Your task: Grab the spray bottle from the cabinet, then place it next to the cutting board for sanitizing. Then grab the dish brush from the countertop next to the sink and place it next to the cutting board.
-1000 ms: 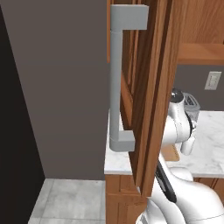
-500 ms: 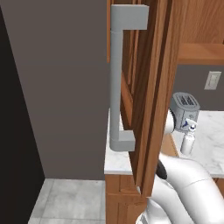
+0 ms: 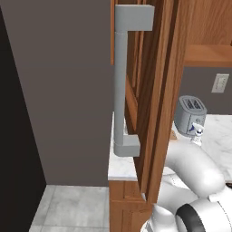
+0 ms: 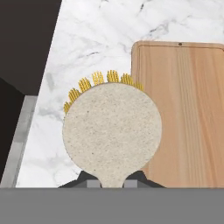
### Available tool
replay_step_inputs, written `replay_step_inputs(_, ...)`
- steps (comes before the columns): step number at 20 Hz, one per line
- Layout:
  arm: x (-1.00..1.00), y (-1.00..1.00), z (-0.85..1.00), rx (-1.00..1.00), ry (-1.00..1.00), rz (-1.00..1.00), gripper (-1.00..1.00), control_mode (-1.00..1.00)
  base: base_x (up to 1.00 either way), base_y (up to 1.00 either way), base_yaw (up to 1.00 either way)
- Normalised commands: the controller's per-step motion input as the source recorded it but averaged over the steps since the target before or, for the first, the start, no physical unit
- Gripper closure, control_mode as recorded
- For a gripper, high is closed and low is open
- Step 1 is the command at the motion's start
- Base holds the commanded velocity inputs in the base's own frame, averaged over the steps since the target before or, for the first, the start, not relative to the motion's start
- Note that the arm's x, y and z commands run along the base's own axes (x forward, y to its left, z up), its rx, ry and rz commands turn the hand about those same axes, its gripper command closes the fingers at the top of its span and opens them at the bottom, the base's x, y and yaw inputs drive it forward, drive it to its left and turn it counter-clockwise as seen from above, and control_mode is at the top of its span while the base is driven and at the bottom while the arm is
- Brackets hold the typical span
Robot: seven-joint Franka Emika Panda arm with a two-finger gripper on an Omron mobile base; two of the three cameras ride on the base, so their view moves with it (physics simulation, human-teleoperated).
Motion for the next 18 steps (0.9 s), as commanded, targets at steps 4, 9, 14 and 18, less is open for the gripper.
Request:
replay_step_inputs(4, 0.06, -0.08, -0.42, 0.00, 0.00, 0.00, 1.00, -1.00, 0.00, 0.00, 0.00)
replay_step_inputs(9, 0.07, -0.02, -0.44, 0.00, 0.01, 0.00, 1.00, -1.00, 0.00, 0.00, 0.00)
replay_step_inputs(14, 0.07, 0.00, -0.38, 0.00, 0.00, 0.00, 1.00, -1.00, 0.00, 0.00, 0.00)
replay_step_inputs(18, 0.19, 0.00, -0.27, 0.00, 0.00, 0.00, 1.00, -1.00, 0.00, 0.00, 0.00)
